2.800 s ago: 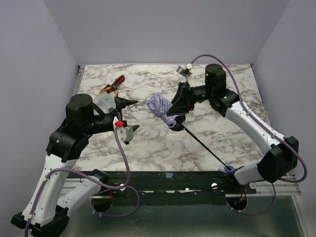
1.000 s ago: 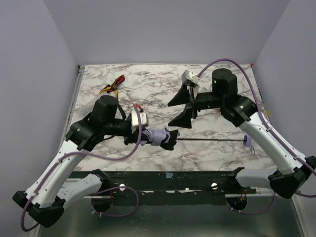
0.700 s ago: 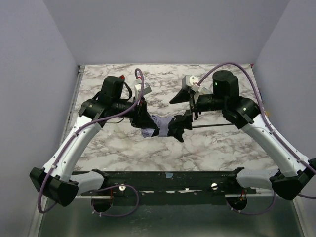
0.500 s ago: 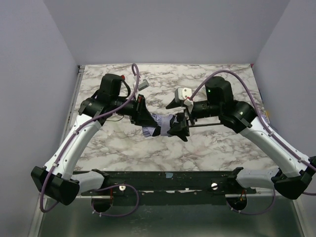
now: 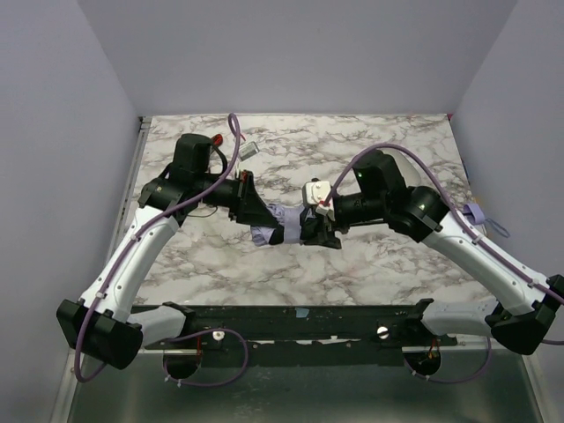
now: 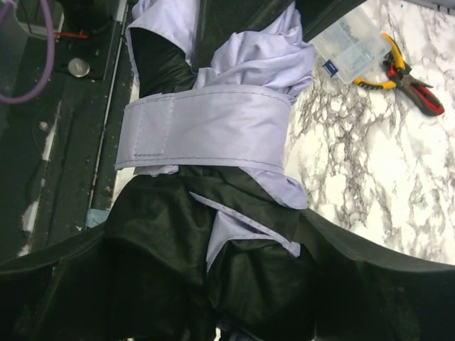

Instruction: Open the umbrella

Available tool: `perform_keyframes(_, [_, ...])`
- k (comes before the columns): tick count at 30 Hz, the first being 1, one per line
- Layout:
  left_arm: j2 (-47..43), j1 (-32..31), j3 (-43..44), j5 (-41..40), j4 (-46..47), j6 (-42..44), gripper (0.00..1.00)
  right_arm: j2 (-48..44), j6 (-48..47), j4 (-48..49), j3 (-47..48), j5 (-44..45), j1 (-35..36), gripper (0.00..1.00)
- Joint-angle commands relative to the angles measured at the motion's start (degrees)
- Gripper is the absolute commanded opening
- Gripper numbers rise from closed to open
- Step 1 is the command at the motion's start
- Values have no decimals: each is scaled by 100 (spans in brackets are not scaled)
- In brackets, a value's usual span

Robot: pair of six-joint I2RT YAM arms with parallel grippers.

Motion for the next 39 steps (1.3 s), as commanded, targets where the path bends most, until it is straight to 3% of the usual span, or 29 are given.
perform_keyframes(1, [-187, 56, -28, 474, 371, -210, 0, -58, -162, -2, -81, 73, 40, 67])
perform_keyframes(4, [-199, 56, -52, 369, 373, -115, 4, -39, 94, 254, -65, 16, 39, 44])
perform_keyframes(9, [-577, 112, -28, -354, 531, 522, 58, 87, 728, 333, 28, -186, 39, 17])
perform_keyframes(11, [-896, 162, -41, -892, 735, 946, 70, 131, 1106, 358, 68, -228, 39, 8])
perform_keyframes(14, [-1367, 170, -188, -1676, 1259, 1570, 78, 178, 1658, 450, 92, -403, 38, 0])
perform_keyframes(19, [-2168, -58, -515, -1734, 1490, 3943, 72, 347, 2535, 556, 77, -762, 31, 0])
perform_keyframes(22, [-2711, -781, -861, -2229, 851, 6188, 64, 534, 3163, 629, 59, -1116, 18, 0])
perform_keyframes(25, [-3105, -1531, -1372, -2754, 395, 7634, 54, 761, 3825, 763, 68, -1643, -5, 0])
perform_keyframes(32, [-3102, -2433, -1390, -3349, 49, 8073, 50, 932, 4841, 1370, -37, -2122, -40, 0])
perform_keyframes(36, [-2859, -2716, -1325, -3721, -75, 8282, 50, 976, 4948, 1472, -75, -2253, -40, 0])
perform_keyframes(39, [-2693, -2781, -1236, -3875, 114, 7986, 41, 985, 4893, 1409, -79, -2251, -39, 0])
